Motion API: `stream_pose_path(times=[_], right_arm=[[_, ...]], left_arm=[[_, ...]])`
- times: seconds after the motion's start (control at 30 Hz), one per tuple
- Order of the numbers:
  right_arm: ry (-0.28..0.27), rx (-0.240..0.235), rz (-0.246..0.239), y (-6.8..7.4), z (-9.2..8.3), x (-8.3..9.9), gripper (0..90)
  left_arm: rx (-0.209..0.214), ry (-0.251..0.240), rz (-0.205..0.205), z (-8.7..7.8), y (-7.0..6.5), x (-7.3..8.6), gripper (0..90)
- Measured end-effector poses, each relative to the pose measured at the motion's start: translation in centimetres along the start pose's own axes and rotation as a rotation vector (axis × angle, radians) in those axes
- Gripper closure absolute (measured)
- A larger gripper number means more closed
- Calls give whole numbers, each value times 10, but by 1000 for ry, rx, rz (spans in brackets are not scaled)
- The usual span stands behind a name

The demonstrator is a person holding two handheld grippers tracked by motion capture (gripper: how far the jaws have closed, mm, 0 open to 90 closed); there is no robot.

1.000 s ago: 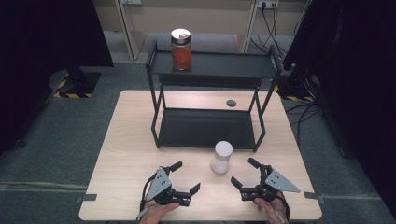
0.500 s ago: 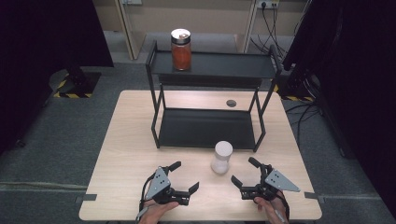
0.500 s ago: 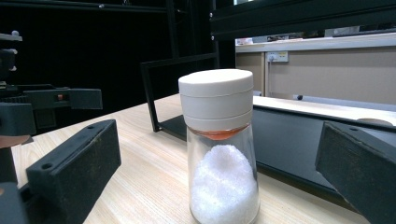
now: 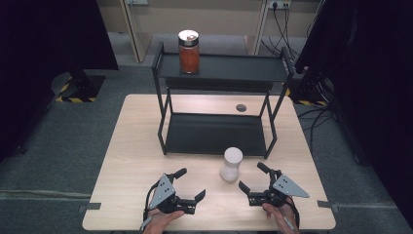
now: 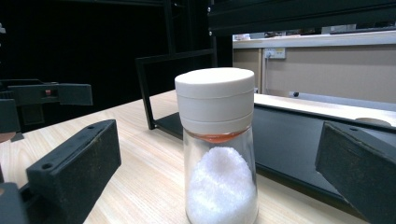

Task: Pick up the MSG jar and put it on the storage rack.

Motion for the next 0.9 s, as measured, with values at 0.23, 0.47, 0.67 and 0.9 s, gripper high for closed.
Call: stream_pose_path(times=[0.23, 0.47, 0.67, 0.9], right_arm=[[7, -3, -10, -2, 11, -3, 5], [10, -16, -13, -3, 22, -3, 5], [12, -14, -11, -5, 27, -4, 5], [21, -17, -13, -6, 34, -3, 6]], left_arm=[[3, 11, 9, 1, 0, 2, 18], [4, 12, 11, 1, 0, 2, 17], [12, 23, 12, 2, -2, 3, 17], [14, 27, 13, 2, -2, 4, 17]])
Point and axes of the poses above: each handheld gripper's, and its own axes: z roughly forward along the jaws, x roughly out of its underside, y roughly to its left, the point moved 9 cm from there along z, roughly forward along the jaws, and after that the axes turned 9 degrees about -y, right-handed, at the moved point
